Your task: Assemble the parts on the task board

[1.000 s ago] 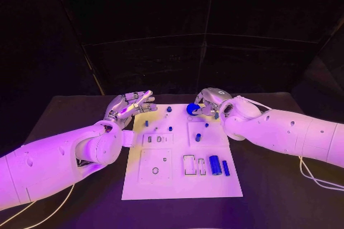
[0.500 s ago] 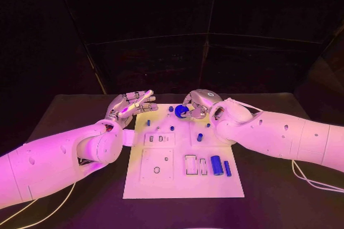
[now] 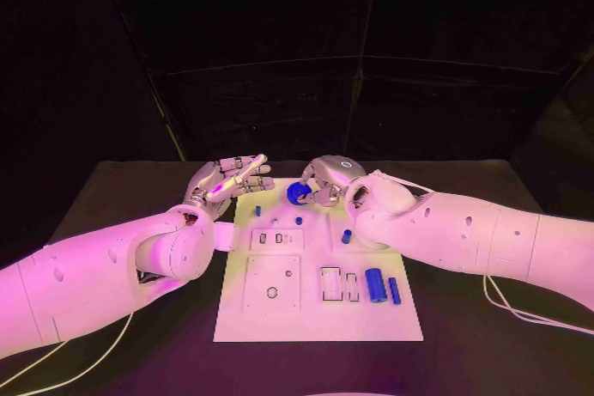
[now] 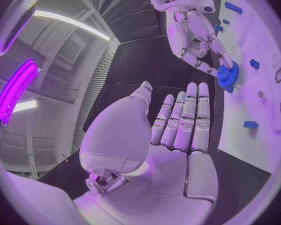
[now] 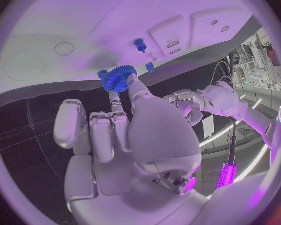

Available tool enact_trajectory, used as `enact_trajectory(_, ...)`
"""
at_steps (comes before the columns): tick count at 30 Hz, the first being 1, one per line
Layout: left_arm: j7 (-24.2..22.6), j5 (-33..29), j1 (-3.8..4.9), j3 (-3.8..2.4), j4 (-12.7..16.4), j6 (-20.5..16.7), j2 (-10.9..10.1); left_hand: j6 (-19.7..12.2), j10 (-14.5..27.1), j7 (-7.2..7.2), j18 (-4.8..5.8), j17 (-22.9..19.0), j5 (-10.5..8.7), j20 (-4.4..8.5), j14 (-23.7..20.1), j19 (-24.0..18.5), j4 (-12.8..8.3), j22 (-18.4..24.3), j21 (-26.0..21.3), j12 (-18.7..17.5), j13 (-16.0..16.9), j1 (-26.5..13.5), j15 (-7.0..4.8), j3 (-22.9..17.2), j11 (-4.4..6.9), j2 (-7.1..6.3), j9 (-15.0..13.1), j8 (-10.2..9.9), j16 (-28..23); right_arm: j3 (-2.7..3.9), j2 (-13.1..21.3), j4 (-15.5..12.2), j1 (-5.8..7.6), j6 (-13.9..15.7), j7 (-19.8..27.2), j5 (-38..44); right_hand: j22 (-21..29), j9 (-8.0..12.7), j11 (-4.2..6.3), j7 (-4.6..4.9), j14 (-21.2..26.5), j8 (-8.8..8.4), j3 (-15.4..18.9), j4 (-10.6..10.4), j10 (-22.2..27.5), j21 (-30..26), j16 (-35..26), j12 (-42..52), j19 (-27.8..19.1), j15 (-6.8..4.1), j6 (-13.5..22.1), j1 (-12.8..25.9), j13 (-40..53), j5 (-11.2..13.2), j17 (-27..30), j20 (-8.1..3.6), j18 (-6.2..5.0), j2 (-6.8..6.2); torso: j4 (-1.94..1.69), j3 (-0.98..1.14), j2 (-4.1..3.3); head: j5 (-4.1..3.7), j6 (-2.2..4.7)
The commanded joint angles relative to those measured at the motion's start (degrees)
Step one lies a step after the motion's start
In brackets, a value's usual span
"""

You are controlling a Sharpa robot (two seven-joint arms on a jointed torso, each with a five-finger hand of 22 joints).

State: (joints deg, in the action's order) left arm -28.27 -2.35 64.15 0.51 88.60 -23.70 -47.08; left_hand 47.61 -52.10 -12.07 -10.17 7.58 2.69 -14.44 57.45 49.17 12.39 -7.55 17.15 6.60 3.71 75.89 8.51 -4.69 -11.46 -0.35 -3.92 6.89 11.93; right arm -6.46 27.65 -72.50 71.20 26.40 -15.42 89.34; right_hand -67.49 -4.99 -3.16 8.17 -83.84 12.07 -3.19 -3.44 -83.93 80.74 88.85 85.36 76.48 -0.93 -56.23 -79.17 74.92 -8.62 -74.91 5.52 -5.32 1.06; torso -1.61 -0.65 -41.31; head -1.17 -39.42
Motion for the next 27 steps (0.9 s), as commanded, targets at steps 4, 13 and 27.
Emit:
enact_trajectory(4,-0.44,0.37,0.1,-0.06,-0.01,0.57,0.14,0.11,0.0,-2.55,-0.02,0.05,0.0,-0.42,-0.18,-0.08,-0.27,0.09,-0.37,-0.23,-0.05,0.52,0.39,0.03,-0.27,0.17,0.09,-0.19,-0.2,0.06,-1.38,0.94,-0.23,-0.84,0.55,0.95,-0.05,-0.25,0.32,-0.58,-5.66,0.24,-0.2,-0.09,-2.95,0.3,0.36,0.22,0.17,-0.3,-0.95,0.55,10.53,-0.04,-12.69,-0.41,0.68,-0.07,0.15,0.06,0.04,0.18,-0.31)
enact_trajectory(13,-0.44,0.37,0.11,-0.06,0.0,0.54,0.18,0.11,0.0,-2.55,-0.02,0.05,0.0,-0.42,-0.18,-0.08,-0.27,0.09,-0.37,-0.23,-0.05,0.52,0.39,0.03,-0.27,0.17,0.09,-0.19,-0.2,0.05,-2.64,2.75,-0.49,-1.87,-0.04,1.2,-0.11,-0.2,0.24,-0.49,-5.66,-0.1,-0.19,-0.24,-2.9,0.32,0.36,0.13,0.2,-0.25,-0.79,0.9,10.47,0.09,-12.69,-0.38,0.7,-0.17,0.15,0.07,0.06,0.2,-0.5)
enact_trajectory(27,-0.39,0.37,0.12,-0.06,-0.04,0.55,0.3,0.11,0.0,-2.55,-0.02,0.05,0.0,-0.42,-0.18,-0.08,-0.27,0.09,-0.37,-0.23,-0.05,0.52,0.39,0.03,-0.27,0.17,0.09,-0.19,-0.2,0.05,-4.64,5.41,-0.61,-4.29,-0.85,1.68,-0.04,0.31,-0.6,0.48,-5.62,-2.83,-0.19,-0.75,-2.23,0.26,0.31,-0.77,0.1,0.47,1.27,2.18,9.72,1.91,-12.53,0.19,0.71,-0.71,0.09,0.03,0.06,0.15,-0.64)
